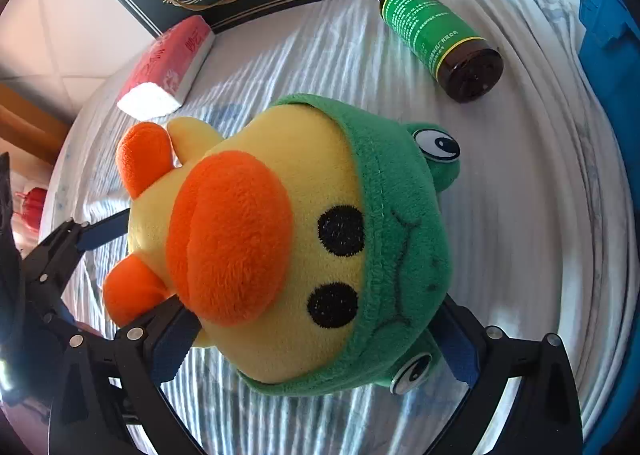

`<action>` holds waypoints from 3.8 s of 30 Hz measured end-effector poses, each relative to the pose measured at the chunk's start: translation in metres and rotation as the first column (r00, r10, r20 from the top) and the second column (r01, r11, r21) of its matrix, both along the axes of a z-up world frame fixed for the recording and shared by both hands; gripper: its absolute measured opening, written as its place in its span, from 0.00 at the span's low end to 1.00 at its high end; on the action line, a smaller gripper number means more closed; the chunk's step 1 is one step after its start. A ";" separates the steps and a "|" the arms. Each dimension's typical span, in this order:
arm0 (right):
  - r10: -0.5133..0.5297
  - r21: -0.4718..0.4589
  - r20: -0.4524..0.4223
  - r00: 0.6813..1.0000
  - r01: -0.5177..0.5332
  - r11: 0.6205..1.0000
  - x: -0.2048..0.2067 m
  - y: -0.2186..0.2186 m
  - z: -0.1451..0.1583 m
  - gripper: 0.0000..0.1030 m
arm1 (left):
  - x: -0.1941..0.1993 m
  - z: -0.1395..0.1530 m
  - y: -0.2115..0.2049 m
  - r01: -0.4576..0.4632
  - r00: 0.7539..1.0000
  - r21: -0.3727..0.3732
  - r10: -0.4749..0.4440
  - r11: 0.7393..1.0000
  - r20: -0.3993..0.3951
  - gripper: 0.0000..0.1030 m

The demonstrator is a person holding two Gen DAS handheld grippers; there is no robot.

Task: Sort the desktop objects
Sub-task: 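Lift the duck plush with both tools and drop it into the bin, then move both tools back to the tissue pack and green bottle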

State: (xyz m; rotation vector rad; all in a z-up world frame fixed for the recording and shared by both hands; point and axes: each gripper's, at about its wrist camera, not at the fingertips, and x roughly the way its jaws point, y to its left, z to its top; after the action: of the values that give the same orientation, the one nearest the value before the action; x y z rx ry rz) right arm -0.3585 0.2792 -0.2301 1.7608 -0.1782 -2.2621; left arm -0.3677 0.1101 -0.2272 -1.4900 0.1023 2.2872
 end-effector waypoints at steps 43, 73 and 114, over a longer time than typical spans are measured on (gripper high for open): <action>-0.397 -0.223 -0.722 0.567 0.353 0.909 0.309 0.245 0.363 0.71 | 0.235 0.377 0.272 0.437 0.647 0.035 -0.287 0.899 -0.707 0.47; -0.450 0.042 -0.670 0.590 0.635 0.771 0.339 0.328 0.312 1.00 | 0.238 0.337 0.257 0.205 0.796 0.119 -0.095 0.971 -0.598 0.66; -0.040 0.162 -0.451 0.892 0.126 0.979 0.074 0.046 0.179 1.00 | 0.016 0.100 -0.093 -0.422 0.901 -0.082 0.407 0.903 -0.148 0.66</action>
State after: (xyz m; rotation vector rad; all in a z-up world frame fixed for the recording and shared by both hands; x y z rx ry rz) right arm -0.2849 0.3250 -0.0516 1.2740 0.0557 -2.7530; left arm -0.3522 0.0167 -0.1268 -1.5377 -0.0596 2.7589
